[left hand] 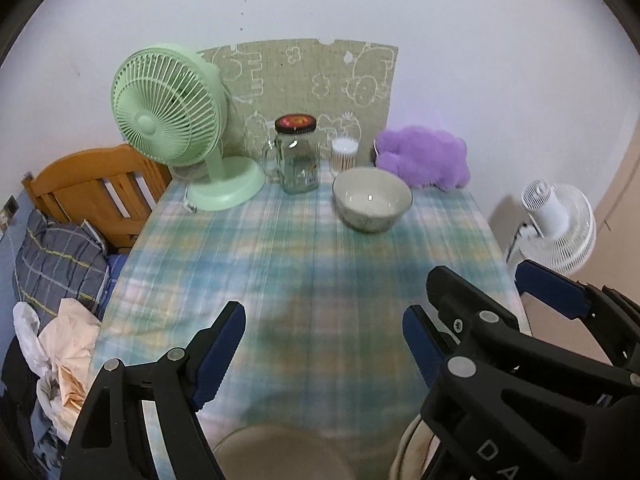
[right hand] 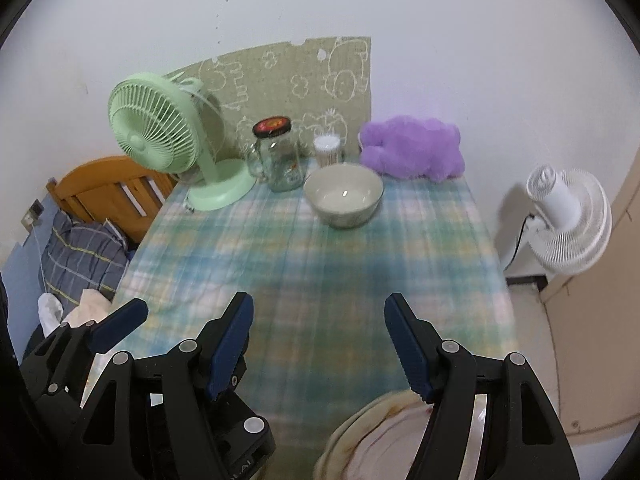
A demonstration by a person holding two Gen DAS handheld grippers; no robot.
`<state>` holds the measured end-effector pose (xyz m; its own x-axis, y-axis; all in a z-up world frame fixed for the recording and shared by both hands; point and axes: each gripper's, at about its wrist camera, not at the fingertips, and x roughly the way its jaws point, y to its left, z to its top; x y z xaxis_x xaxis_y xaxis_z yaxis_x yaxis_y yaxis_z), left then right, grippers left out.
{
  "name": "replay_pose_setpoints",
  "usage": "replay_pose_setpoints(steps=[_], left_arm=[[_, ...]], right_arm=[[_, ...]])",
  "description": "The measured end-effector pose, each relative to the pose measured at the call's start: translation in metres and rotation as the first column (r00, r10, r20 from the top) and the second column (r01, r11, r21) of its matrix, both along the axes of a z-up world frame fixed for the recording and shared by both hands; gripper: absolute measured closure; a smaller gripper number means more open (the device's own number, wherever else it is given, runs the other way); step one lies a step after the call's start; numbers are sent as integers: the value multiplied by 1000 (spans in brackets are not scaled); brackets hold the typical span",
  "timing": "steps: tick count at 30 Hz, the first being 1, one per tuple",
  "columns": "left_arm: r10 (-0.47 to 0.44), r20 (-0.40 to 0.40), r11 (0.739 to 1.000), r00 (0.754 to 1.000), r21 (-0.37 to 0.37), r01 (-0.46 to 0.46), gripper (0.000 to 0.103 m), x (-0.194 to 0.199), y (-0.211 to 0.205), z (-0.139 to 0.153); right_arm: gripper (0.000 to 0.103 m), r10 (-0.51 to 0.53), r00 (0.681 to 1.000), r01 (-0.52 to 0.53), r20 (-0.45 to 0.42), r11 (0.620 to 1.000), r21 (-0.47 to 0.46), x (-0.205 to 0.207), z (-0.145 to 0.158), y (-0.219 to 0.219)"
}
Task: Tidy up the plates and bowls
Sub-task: 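Move both grippers toward the white bowl beside the glass jar, then grasp the white bowl rim with both grippers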
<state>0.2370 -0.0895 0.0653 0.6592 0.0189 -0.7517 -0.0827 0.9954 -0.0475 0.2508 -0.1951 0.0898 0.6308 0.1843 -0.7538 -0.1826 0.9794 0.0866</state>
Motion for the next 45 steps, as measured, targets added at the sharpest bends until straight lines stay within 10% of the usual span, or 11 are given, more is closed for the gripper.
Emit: replay_pose_setpoints(steps=[27,45], left_arm=[[49,-3,996,999,80,-48,23,175,-38,-31],[6,-102,997,995,72,2,47,260,-25,-102]], right_arm=[[32,-15,1000,15,25,1000,-7,182,-28,-51],[56,-62,995,60,-73,998,-30,274,-105,-31]])
